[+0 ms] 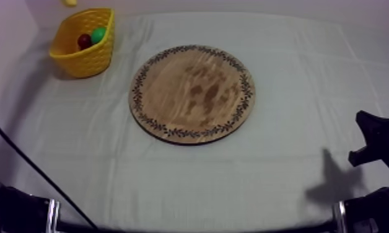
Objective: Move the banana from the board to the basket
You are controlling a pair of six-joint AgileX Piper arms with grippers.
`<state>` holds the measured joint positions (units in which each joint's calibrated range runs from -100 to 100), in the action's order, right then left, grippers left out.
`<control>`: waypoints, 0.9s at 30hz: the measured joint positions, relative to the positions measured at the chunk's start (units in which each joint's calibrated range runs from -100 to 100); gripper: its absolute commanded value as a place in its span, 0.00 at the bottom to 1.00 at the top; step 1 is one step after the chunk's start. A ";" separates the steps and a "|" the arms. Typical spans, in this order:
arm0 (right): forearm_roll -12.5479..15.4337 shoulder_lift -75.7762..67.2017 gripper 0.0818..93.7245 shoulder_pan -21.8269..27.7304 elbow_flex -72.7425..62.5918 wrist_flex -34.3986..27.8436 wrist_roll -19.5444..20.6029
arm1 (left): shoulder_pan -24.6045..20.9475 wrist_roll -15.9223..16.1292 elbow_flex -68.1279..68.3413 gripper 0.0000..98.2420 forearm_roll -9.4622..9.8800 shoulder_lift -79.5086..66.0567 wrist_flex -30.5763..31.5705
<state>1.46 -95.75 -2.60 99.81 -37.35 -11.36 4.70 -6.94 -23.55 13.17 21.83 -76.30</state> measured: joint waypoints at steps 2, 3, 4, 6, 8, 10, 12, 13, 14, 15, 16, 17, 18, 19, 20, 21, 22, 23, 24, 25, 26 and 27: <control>0.00 0.00 0.00 0.00 0.00 0.00 0.00 | -0.72 0.58 -1.44 0.22 0.51 2.50 1.71; 0.00 0.00 0.00 0.00 0.00 0.00 0.00 | -0.93 0.77 -1.90 0.22 0.71 3.41 2.10; 0.00 0.00 0.00 0.00 0.00 0.00 0.00 | -1.16 1.10 -2.04 0.22 0.87 4.58 2.50; 0.00 0.00 0.00 0.00 0.00 0.00 0.00 | -1.41 1.42 -2.00 0.22 1.15 6.52 2.85; 0.00 0.00 0.00 0.00 0.00 0.00 0.00 | -1.53 1.42 -1.16 0.22 1.69 8.39 2.91; 0.00 0.00 0.00 0.00 0.00 0.00 0.00 | -1.61 1.42 -0.26 0.22 1.87 9.70 2.95; 0.00 0.00 0.00 0.00 0.00 0.00 0.00 | -1.64 1.36 0.83 0.22 1.93 10.81 2.95; 0.00 0.00 0.00 0.00 0.00 0.00 0.00 | -1.64 1.23 1.40 0.22 2.01 11.26 2.95; 0.00 0.00 0.00 0.00 0.00 0.00 0.00 | -1.68 1.16 1.93 0.22 2.01 11.68 2.87; 0.00 0.00 0.00 0.00 0.00 0.00 0.00 | -1.68 1.12 2.32 0.22 2.01 11.94 2.87; 0.00 0.00 0.00 0.00 0.00 0.00 0.00 | -1.72 1.08 2.54 0.22 1.96 12.22 2.87; 0.00 0.00 0.00 0.00 0.00 0.00 0.00 | -1.76 1.05 2.73 0.22 1.96 12.55 3.05; 0.00 0.00 0.00 0.00 0.00 0.00 0.00 | -1.80 1.01 2.86 0.22 1.96 12.73 3.16; 0.00 0.00 0.00 0.00 0.00 0.00 0.00 | -1.80 1.01 3.03 0.22 1.90 12.87 3.18; 0.00 0.00 0.00 0.00 0.00 0.00 0.00 | -1.80 0.95 3.19 0.22 1.90 13.19 3.25; 0.00 0.00 0.00 0.00 0.00 0.00 0.00 | -1.85 0.95 3.28 0.22 1.84 13.38 3.42; 0.00 0.00 0.00 0.00 0.00 0.00 0.00 | -1.90 0.87 3.38 0.22 1.84 13.52 3.52; 0.00 0.00 0.00 0.00 0.00 0.00 0.00 | -1.97 0.84 3.46 0.22 1.84 13.67 3.64; 0.00 0.00 0.00 0.00 0.00 0.00 0.00 | -2.06 0.80 3.52 0.22 1.84 13.83 3.86; 0.00 0.00 0.00 0.00 0.00 0.00 0.00 | -2.06 0.76 3.52 0.22 1.84 13.87 3.96; 0.00 0.00 0.00 0.00 0.00 0.00 0.00 | -2.10 0.73 3.52 0.22 1.84 13.94 4.00; 0.00 0.00 0.00 0.00 0.00 0.00 0.00 | -2.14 0.73 3.52 0.24 1.84 14.00 4.08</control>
<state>1.46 -95.75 -2.60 99.81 -37.35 -11.36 2.55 -6.21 -20.04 15.02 35.82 -72.22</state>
